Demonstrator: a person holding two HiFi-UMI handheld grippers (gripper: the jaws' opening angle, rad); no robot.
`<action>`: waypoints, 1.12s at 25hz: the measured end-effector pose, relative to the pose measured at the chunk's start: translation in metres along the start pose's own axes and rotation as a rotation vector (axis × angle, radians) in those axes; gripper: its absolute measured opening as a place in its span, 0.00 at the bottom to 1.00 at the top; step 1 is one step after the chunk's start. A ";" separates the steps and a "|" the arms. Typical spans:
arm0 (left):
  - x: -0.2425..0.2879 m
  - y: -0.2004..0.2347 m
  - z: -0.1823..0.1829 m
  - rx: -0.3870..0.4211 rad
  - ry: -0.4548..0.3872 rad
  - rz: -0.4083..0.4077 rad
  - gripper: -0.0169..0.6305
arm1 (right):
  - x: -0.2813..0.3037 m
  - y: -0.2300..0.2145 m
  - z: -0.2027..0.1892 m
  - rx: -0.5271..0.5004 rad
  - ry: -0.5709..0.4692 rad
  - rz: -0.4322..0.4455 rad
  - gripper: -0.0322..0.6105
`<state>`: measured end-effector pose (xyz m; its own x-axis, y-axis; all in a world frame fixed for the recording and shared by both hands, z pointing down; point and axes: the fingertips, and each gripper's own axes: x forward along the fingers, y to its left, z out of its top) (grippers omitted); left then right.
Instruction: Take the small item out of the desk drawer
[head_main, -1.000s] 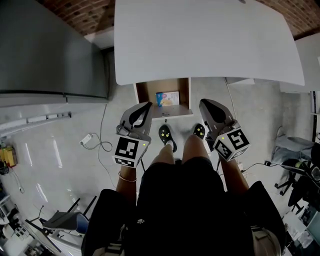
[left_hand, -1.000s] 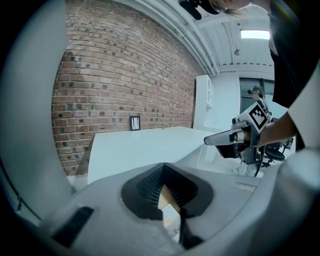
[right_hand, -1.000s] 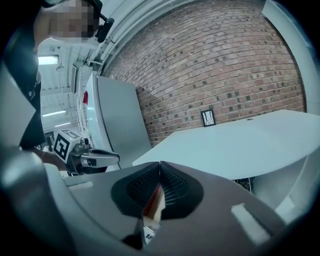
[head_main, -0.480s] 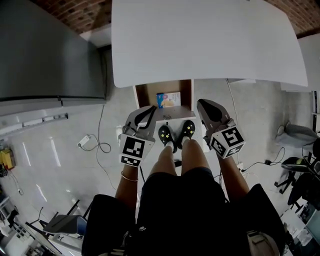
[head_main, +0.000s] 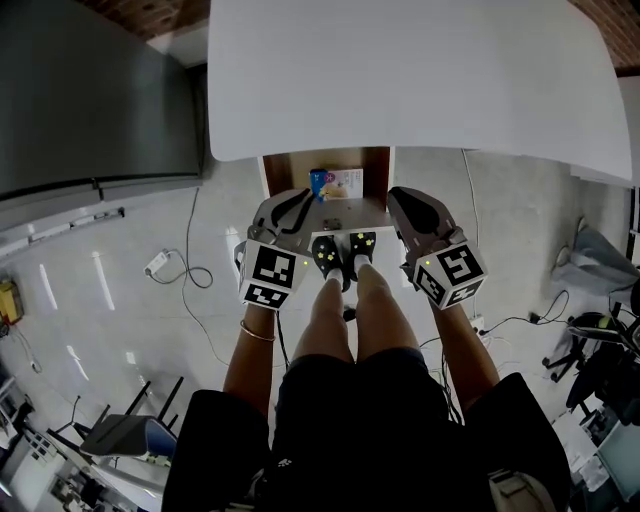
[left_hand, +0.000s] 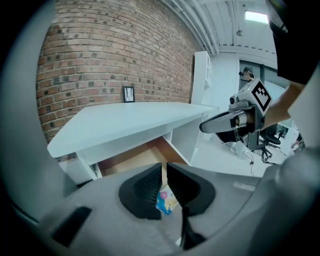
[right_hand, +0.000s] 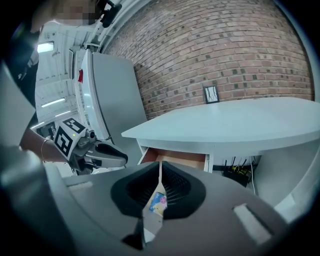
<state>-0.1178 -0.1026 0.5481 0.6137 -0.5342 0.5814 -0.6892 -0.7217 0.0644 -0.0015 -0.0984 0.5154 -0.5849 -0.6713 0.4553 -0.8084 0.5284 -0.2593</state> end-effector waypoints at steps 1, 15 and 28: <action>0.005 0.001 -0.004 0.003 0.007 0.001 0.08 | 0.003 -0.001 -0.004 0.001 0.004 0.002 0.06; 0.064 0.013 -0.055 0.027 0.134 -0.013 0.11 | 0.035 -0.006 -0.043 0.020 0.052 0.036 0.07; 0.121 0.019 -0.108 0.081 0.275 -0.086 0.14 | 0.064 -0.015 -0.071 0.040 0.103 0.048 0.10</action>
<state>-0.0978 -0.1334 0.7074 0.5334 -0.3382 0.7753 -0.5996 -0.7977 0.0646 -0.0222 -0.1127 0.6085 -0.6148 -0.5879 0.5257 -0.7828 0.5360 -0.3160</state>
